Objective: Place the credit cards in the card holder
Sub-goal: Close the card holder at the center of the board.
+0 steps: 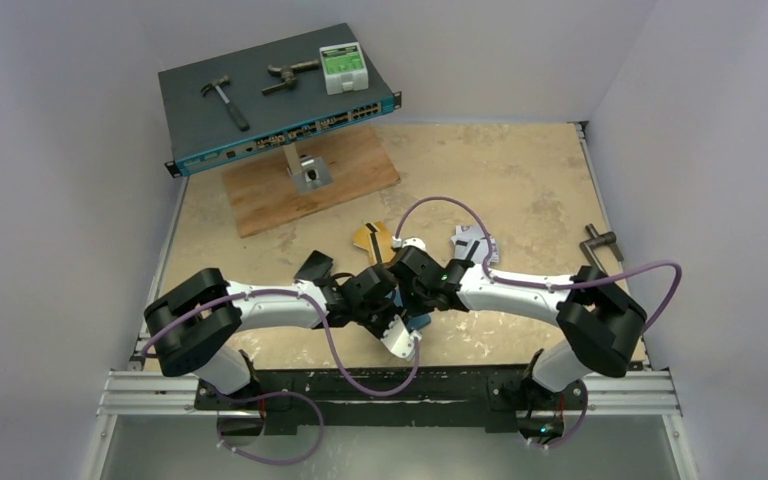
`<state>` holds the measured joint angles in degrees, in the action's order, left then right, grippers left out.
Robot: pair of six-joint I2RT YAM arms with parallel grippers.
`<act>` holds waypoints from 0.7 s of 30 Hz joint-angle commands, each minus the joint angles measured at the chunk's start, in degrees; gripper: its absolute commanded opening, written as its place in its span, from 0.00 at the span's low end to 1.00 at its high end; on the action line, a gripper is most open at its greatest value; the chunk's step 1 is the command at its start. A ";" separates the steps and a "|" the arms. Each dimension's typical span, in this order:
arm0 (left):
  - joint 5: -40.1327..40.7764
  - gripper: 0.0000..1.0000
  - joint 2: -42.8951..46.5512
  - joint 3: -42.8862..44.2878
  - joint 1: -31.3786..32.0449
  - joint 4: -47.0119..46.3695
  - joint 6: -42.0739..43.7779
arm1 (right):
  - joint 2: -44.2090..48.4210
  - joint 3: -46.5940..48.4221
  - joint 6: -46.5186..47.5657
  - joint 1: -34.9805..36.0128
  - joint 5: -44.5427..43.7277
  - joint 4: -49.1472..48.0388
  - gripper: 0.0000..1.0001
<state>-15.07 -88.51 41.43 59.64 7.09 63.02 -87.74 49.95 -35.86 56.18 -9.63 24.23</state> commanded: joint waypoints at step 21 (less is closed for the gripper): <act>-3.34 0.00 0.95 0.76 -1.50 2.00 -0.48 | 6.16 0.81 0.21 -3.35 -0.58 2.31 0.25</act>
<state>-16.73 -88.49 41.67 58.87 7.81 63.02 -83.68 45.41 -38.15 53.17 -5.23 21.32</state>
